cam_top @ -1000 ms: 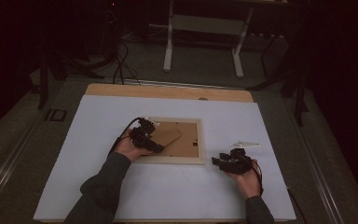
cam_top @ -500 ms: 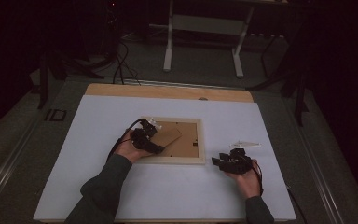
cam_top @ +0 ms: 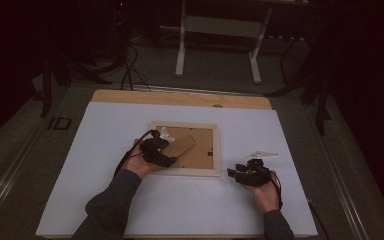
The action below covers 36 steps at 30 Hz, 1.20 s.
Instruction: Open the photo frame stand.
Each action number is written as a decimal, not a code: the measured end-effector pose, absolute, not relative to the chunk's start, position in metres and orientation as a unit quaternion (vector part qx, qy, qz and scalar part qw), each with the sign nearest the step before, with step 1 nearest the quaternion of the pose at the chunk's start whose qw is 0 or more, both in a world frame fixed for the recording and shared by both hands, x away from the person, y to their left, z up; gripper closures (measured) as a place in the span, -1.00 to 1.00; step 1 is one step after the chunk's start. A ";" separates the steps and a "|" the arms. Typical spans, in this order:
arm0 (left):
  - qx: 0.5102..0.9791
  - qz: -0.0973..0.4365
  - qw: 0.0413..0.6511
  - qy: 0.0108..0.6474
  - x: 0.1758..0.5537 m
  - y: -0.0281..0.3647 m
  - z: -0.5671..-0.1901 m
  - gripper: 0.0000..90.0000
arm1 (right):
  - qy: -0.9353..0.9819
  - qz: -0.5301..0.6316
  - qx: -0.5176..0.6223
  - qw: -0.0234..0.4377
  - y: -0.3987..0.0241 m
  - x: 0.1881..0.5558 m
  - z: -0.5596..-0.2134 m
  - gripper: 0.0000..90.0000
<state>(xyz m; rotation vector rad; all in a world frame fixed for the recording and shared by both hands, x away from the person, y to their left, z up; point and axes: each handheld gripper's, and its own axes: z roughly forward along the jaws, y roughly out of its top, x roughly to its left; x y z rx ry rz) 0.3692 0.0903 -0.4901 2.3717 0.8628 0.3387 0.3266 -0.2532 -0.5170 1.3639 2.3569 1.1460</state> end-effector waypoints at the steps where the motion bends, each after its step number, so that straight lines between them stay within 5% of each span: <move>1: 0.890 0.130 0.294 0.324 0.368 0.090 -0.490 -0.18 | 0.795 0.386 0.460 0.094 -0.253 0.327 -0.517 0.16; 36: 0.880 0.206 0.307 0.300 0.342 0.086 -0.487 -0.18 | 0.801 0.386 0.446 0.103 -0.216 0.366 -0.487 0.23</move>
